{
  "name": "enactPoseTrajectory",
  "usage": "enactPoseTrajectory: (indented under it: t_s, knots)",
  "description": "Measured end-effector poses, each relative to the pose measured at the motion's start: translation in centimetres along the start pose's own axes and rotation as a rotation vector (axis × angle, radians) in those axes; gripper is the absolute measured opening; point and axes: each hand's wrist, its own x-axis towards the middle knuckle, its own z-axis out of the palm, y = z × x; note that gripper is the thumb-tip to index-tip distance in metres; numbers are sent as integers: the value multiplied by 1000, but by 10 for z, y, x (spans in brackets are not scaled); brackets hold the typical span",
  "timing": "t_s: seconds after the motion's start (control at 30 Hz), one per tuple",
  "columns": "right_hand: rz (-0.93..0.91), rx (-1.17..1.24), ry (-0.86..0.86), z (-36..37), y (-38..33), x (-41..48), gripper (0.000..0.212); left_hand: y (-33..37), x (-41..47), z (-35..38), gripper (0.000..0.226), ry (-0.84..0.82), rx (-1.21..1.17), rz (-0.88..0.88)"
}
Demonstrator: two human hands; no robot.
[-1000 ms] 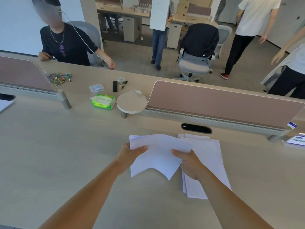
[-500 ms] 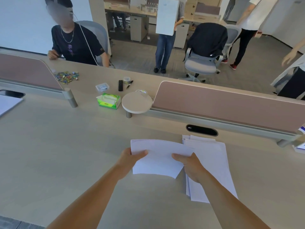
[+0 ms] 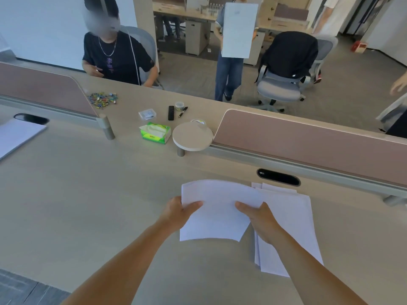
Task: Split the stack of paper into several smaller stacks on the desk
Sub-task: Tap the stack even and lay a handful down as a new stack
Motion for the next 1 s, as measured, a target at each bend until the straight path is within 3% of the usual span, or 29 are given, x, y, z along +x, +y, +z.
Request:
enactPoseTrajectory:
  t_s: [0.13, 0.33, 0.4, 0.6, 0.8, 1.0]
  knots:
    - [-59, -65, 19, 24, -30, 1, 33, 17, -17, -36, 43, 132, 172, 156]
    - [-185, -111, 17, 93, -83, -13, 13, 16, -31, -106, 49, 131, -296, 198]
    - [-216, -106, -8, 118, -97, -17, 14, 16, -37, -126, 53, 154, -300, 201]
    - [-209, -94, -155, 178, -113, -12, 9, 9, -47, -176, 51, 444, -219, 173]
    - [-173, -270, -304, 220, -81, 12, 20, -5, -61, -228, 55, 693, -192, 24]
    - [-122, -373, -423, 294, -46, 15, 16, -57, -57, -286, 47, 724, -223, -220]
